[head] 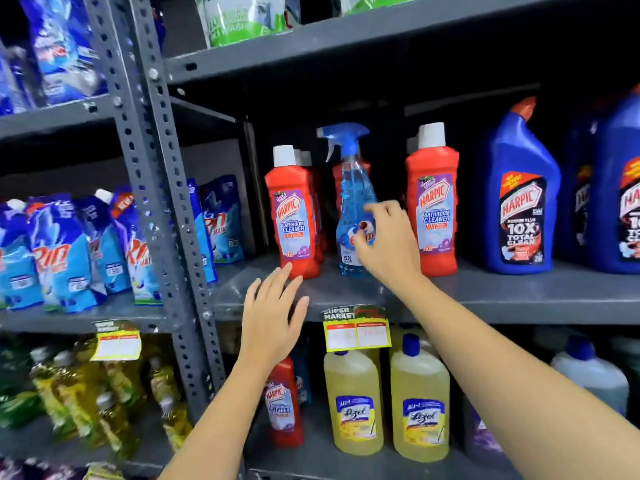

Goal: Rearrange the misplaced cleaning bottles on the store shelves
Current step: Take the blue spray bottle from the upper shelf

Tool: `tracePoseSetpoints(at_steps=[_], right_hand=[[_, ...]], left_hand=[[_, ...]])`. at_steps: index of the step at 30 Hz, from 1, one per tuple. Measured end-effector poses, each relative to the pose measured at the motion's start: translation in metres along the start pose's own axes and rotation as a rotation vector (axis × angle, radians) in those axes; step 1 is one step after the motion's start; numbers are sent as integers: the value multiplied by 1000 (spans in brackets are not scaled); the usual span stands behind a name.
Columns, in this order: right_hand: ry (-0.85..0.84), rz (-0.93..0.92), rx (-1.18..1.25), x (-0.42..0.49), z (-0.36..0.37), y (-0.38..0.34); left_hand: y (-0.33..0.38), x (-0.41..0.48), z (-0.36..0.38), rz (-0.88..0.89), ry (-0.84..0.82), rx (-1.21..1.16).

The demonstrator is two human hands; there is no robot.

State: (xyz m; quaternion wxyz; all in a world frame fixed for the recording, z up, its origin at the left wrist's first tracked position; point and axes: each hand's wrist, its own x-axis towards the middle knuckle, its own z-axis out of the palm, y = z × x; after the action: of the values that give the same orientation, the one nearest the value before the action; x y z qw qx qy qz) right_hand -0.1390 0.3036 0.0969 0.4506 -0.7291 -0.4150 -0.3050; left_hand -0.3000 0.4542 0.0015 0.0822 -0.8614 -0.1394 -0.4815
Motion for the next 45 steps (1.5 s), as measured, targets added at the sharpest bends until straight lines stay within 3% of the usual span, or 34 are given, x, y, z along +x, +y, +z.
tracePoseSetpoints(at_steps=[6,12,20,26,33,38,40,45], right_hand=[[71,229,-163,31,13,-33],[-34,478,-35,53,24,-46],[1,595,-22,54,34,-41],[77,558,66,50,33,-48],[159,389,263,13,2,-85],[111,307,393,-53,-22,-113],[127,245,395,-85,-31,-125],[23,309,449,-168,-30,-120]], left_hand=[[-25,-3,6,153,-35,4],[-26,-3,8,133,-5,-25],[-27,-4,10,139,23,-53],[-26,-3,11,145,56,-35],[-25,-8,12,137,53,-40],[-18,-71,19,70,99,-33],[-23,-114,32,64,28,-42],[-37,-208,67,86,-425,-129]])
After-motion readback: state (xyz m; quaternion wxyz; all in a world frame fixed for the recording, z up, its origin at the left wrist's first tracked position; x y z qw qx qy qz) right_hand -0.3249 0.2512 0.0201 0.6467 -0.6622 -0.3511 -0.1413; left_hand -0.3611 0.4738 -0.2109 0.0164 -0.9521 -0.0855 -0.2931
